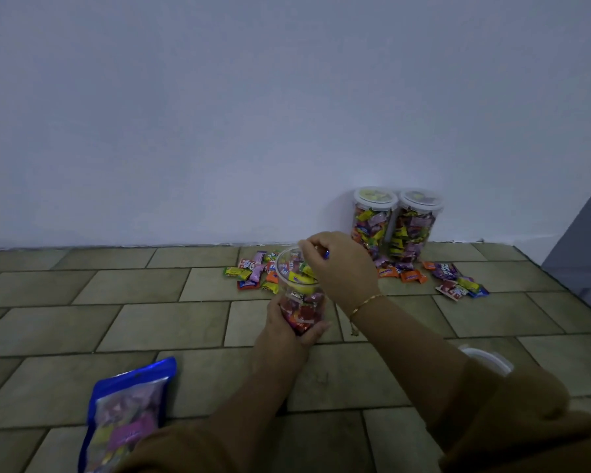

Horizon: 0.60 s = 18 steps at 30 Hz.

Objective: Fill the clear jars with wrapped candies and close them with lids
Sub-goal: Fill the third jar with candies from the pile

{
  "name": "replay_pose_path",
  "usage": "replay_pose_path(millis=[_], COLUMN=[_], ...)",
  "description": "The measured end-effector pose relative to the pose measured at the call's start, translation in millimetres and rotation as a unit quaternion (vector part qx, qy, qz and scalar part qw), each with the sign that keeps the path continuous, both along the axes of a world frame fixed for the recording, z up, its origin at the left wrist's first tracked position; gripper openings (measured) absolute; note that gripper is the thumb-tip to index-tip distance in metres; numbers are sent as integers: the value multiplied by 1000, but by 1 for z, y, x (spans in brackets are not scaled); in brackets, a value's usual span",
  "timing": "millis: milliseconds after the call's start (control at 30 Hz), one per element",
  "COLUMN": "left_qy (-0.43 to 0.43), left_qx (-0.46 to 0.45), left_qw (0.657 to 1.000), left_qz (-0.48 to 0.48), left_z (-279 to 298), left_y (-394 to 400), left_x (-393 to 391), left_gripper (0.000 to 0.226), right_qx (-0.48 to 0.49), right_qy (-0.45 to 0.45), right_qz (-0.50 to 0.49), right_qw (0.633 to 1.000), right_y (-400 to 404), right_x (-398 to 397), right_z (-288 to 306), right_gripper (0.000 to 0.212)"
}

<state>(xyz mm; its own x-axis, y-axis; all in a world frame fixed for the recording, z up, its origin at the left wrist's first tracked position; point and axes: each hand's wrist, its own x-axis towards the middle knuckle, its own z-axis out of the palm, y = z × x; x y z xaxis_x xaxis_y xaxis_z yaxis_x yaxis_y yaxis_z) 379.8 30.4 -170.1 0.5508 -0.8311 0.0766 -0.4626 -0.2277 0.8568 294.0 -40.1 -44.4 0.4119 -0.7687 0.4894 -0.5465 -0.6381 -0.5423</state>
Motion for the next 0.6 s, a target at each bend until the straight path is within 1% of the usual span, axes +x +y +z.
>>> replay_pose_path(millis=[100, 200, 333, 400, 500, 600], left_qy=[-3, -7, -21, -17, -3, 3], left_qx=[-1, 0, 6, 4, 8, 10], left_qw=[1000, 1000, 999, 999, 1000, 1000], left_qz=[-7, -10, -25, -29, -29, -21], left_z=[-1, -2, 0, 1, 2, 1], left_y=[-1, -1, 0, -1, -2, -3], left_x=[1, 0, 0, 0, 1, 1], left_gripper=[84, 82, 79, 79, 79, 80], right_qx=[-21, -20, -58, -64, -48, -35], right_qy=[0, -28, -5, -34, -65, -83], right_qz=[-15, 7, 14, 8, 14, 29], right_qw=[1000, 999, 998, 997, 997, 996], right_y=[1, 1, -1, -2, -3, -5], right_x=[6, 14, 21, 22, 22, 19], right_z=[3, 3, -10, -14, -16, -16], right_gripper=[38, 40, 46, 51, 61, 55])
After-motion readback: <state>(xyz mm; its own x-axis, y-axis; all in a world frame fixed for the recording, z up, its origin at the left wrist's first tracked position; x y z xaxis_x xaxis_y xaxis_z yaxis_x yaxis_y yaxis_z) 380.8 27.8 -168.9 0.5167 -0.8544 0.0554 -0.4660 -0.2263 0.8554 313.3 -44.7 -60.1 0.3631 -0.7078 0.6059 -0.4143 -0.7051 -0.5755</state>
